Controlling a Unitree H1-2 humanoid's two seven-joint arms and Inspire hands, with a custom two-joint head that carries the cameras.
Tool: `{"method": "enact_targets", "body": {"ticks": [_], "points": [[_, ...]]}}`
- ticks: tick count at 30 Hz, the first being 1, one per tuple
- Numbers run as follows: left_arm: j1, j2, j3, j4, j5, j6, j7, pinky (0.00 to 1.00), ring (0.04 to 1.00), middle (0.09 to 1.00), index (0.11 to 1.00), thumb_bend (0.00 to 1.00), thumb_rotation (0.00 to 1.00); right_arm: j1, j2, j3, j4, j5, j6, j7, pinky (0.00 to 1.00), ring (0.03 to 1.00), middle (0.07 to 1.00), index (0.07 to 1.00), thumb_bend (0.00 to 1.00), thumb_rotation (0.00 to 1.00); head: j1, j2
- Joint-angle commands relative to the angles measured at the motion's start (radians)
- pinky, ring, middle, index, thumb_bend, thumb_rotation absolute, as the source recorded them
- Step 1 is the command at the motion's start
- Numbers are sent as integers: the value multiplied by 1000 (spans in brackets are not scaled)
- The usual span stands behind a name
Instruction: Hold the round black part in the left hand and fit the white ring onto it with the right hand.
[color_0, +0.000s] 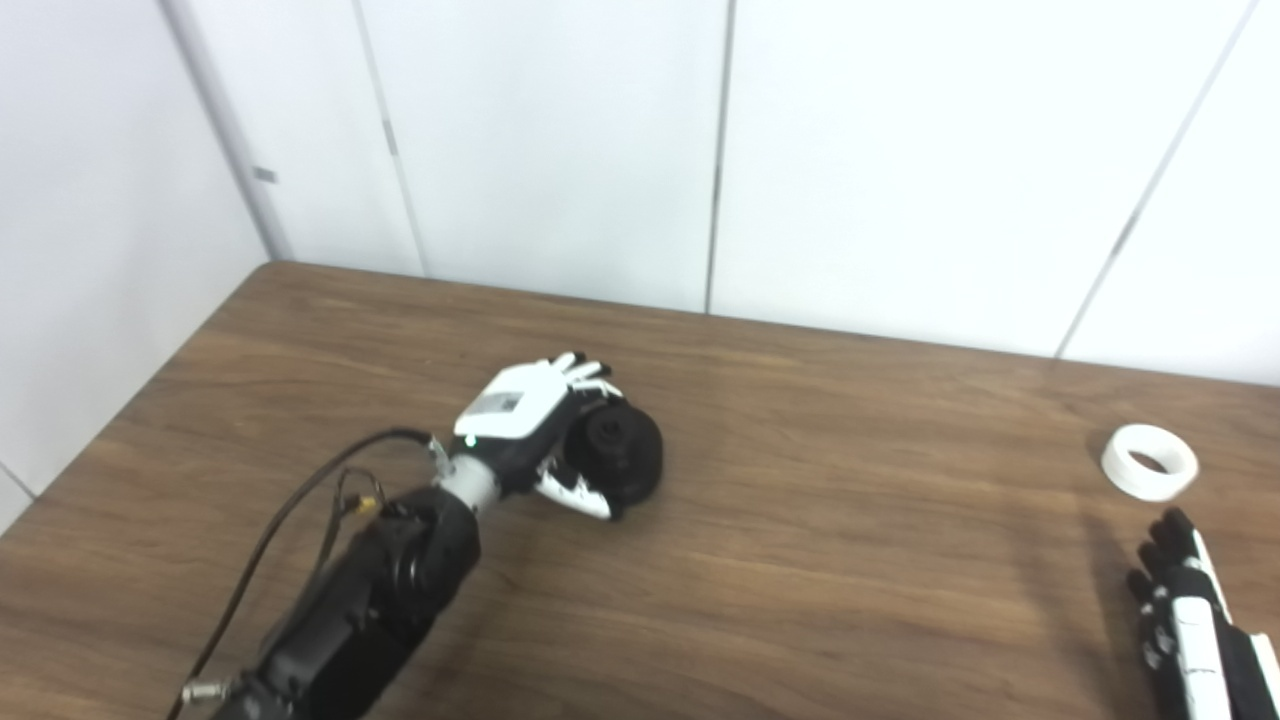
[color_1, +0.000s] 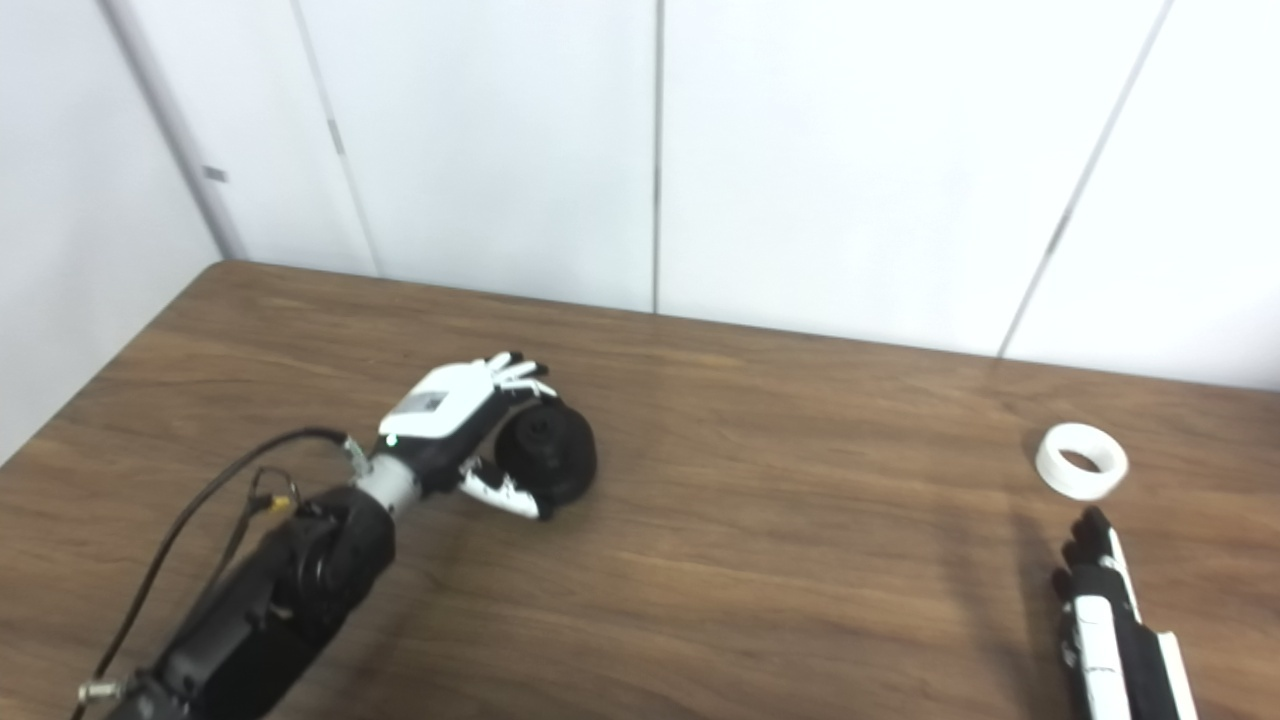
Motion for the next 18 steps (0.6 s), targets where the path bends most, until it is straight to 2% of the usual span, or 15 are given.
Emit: {"method": "enact_targets", "body": {"ticks": [1, 4, 10, 15, 18], "points": [[25, 9, -23, -33, 25, -11, -46, 1000, 1000, 944, 494, 521, 81, -20, 10, 10, -4, -20, -37, 0, 1000, 1000, 999, 980, 567, 880, -47, 2], [52, 6, -36, -68, 25, -9, -83, 1000, 1000, 947, 494, 521, 82, -24, 16, 19, 2, -54, -38, -13, 1000, 1000, 989, 967, 576, 897, -96, 12], [95, -2, -57, -84, -11, -40, -143, 1000, 996, 927, 493, 521, 79, -37, 35, 33, 20, -97, -48, -37, 1000, 1000, 964, 947, 614, 903, -147, 33], [102, -5, -78, -93, -25, -39, -196, 1000, 987, 914, 493, 521, 81, -41, 37, 49, 14, -128, -41, -51, 1000, 1000, 963, 953, 596, 926, -168, 55], [109, -5, -94, -100, -17, -60, -198, 1000, 981, 911, 492, 521, 82, -48, 40, 53, 8, -131, -28, -59, 1000, 1000, 962, 952, 600, 925, -171, 73]]}}
